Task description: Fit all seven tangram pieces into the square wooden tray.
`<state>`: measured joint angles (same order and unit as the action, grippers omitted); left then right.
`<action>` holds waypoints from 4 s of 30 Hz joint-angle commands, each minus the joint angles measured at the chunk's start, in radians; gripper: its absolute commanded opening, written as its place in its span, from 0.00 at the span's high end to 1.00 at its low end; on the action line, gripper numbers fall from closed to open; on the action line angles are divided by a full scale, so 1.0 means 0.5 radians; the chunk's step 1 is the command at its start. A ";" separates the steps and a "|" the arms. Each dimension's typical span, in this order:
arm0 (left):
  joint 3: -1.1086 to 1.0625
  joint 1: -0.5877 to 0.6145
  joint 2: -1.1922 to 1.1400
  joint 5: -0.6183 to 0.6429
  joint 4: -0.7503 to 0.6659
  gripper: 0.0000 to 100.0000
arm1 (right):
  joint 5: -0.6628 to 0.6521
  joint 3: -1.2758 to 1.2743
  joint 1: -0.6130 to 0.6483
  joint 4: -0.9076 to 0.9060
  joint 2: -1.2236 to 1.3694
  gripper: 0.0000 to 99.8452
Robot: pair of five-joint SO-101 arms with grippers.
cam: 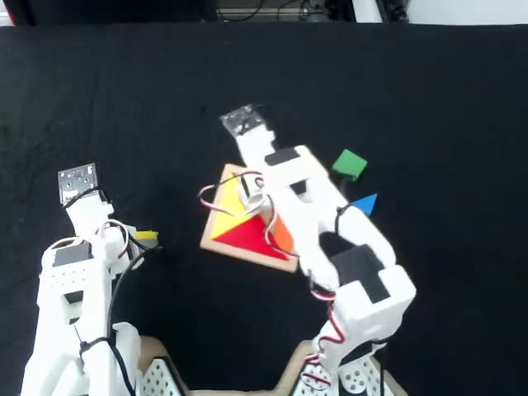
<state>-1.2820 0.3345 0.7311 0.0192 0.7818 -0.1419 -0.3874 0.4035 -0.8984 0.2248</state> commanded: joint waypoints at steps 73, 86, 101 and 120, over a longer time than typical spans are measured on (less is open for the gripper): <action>0.005 -0.026 0.015 -0.028 -0.009 0.67 | -0.371 0.023 0.264 -0.101 -0.054 0.99; 0.005 -0.026 0.015 -0.028 -0.009 0.67 | -0.377 -0.017 -0.463 -0.298 -0.895 0.99; 0.005 -0.014 0.015 -0.028 -0.006 0.67 | -1.381 0.539 -1.120 -0.393 -0.075 0.81; 0.005 -0.020 0.015 -0.028 -0.009 0.67 | -1.577 2.070 -0.997 -1.114 1.048 0.70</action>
<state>-1.2820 0.3345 0.7311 0.0192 0.7818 -0.9183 0.4826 -0.1212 -1.3694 0.7219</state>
